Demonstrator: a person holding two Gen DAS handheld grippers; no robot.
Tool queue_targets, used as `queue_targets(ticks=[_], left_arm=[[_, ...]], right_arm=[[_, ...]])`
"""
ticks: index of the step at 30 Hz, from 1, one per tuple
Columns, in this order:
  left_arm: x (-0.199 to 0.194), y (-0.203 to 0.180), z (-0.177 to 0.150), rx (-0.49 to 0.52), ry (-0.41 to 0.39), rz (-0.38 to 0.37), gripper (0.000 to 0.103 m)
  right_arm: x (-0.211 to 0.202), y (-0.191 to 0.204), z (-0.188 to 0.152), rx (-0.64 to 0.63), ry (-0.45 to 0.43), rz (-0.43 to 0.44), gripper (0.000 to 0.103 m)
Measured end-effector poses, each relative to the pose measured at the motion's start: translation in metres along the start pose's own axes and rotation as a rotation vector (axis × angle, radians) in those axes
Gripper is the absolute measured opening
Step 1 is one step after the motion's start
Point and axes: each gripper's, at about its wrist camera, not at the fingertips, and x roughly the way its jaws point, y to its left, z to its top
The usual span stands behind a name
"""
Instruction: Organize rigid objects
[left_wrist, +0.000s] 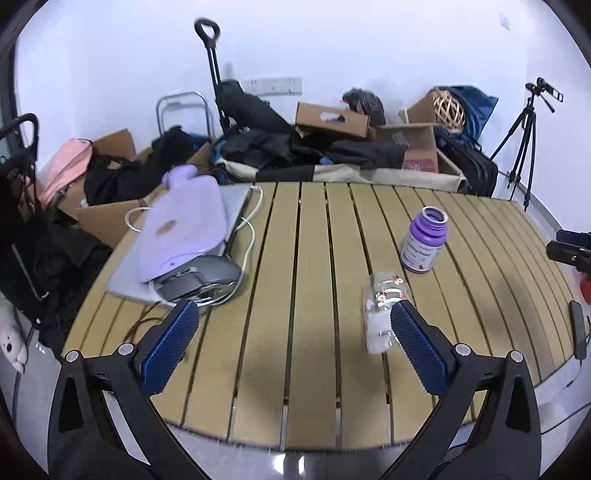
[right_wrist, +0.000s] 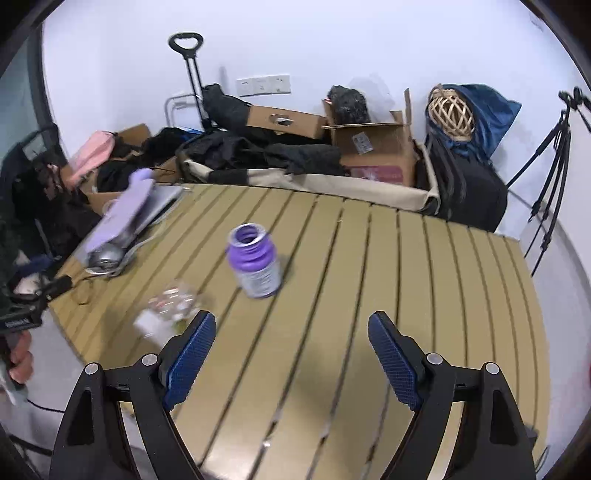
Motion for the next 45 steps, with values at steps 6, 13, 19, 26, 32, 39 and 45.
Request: queue_targets(ticks=[6,13,19,26,32,39,45], left_arm=[[-0.096,0.007,0.008,0.038,-0.021,0.086,0.103],[-0.251,0.004,-0.049,0.028,-0.177,0.121,0.103],[-0.318,0.0,-0.175,-0.138,-0.213,-0.069,0.103],[-0.361,-0.025,-0.276,-0.192,-0.31,0.031,0.103],[-0.37,-0.035,-0.278,-0.18,-0.332,0.07,0.103],[-0.363,-0.04,-0.284,-0.175,-0.308,0.068,0.103],[-0.366,-0.044,-0.283,-0.148,-0.324,0.063,0.103]], right_arm=[[-0.068,0.029,-0.009,-0.044,-0.024,0.067,0.089],[-0.195,0.052,-0.067,-0.139,-0.149,0.125,0.089],[-0.26,0.073,-0.168,-0.103,-0.203,0.194,0.089],[-0.302,0.118,-0.289,-0.086,-0.28,0.244,0.093],[-0.276,0.141,-0.332,-0.127,-0.245,0.188,0.093],[-0.277,0.133,-0.33,-0.109,-0.275,0.187,0.093],[-0.279,0.13,-0.328,-0.097,-0.285,0.186,0.093]])
